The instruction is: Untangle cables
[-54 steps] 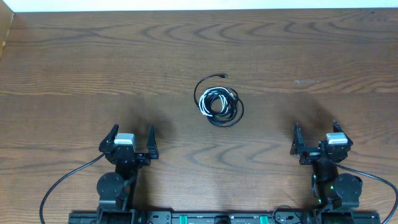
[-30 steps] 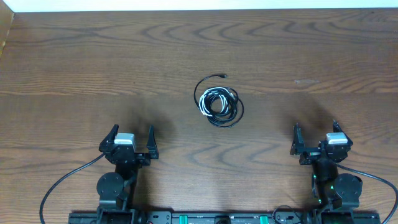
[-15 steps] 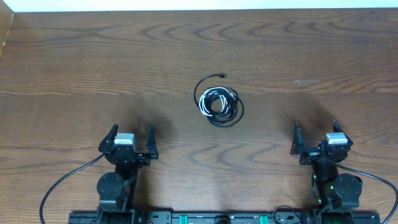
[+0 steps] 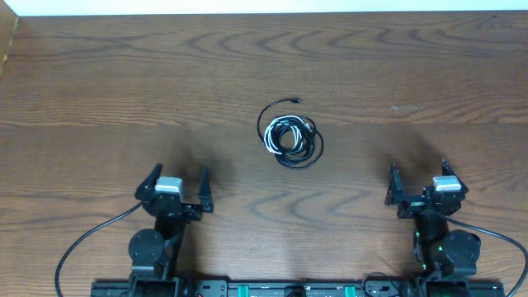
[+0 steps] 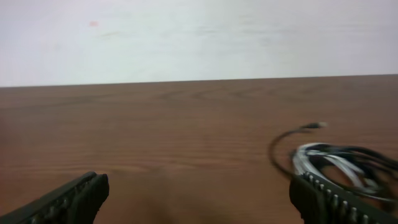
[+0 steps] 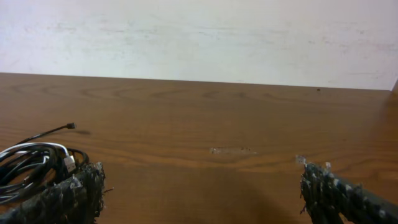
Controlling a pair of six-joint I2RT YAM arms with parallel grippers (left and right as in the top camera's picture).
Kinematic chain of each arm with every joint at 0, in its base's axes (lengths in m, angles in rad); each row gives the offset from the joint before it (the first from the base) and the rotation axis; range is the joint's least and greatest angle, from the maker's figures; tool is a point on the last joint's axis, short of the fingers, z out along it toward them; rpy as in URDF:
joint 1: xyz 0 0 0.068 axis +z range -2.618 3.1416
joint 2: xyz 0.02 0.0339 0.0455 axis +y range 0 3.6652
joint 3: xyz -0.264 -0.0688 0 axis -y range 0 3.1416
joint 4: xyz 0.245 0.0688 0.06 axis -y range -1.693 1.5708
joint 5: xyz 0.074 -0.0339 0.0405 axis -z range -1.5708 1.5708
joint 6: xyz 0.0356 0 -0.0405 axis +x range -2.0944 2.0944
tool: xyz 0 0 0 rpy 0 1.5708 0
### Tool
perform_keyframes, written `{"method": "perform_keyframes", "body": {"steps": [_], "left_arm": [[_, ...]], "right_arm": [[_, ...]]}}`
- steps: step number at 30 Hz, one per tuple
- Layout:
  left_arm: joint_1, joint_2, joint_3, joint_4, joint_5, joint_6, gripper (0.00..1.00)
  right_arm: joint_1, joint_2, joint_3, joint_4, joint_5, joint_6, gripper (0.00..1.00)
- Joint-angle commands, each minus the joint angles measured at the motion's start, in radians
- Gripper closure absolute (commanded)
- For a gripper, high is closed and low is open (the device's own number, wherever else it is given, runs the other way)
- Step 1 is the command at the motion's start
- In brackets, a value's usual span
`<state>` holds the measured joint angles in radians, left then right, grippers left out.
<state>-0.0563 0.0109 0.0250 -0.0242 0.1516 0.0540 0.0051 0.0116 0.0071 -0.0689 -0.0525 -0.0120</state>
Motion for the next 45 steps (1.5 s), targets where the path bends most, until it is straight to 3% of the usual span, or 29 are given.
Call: {"method": "perform_keyframes", "body": {"steps": [1, 12, 21, 28, 31, 34, 45], "left_arm": [[0.0, -0.007, -0.02, 0.014, 0.207, -0.022, 0.02], [0.0, 0.021, 0.151, 0.001, 0.196, -0.026, 0.02], [0.0, 0.303, 0.464, -0.16, 0.196, -0.025, 0.02], [0.0, 0.603, 0.795, -0.426, 0.197, -0.025, 0.02], [0.0, 0.715, 0.908, -0.579, 0.29, -0.025, 0.02], [0.0, 0.775, 0.924, -0.667, 0.414, -0.026, 0.02], [-0.027, 0.972, 0.924, -0.938, 0.499, -0.026, 0.02]], "right_arm": [[0.01, -0.006, -0.002, -0.002, -0.002, -0.011, 0.01], [0.01, -0.006, -0.002, -0.002, -0.002, -0.011, 0.01], [0.01, -0.006, -0.002, -0.002, -0.002, -0.011, 0.01], [0.01, -0.006, -0.002, -0.002, -0.002, -0.011, 0.01], [0.01, -0.006, -0.002, -0.002, -0.002, -0.011, 0.01], [0.01, -0.006, -0.002, -0.002, -0.002, -0.011, 0.01], [0.01, -0.006, -0.002, -0.002, -0.002, -0.011, 0.01]]}}
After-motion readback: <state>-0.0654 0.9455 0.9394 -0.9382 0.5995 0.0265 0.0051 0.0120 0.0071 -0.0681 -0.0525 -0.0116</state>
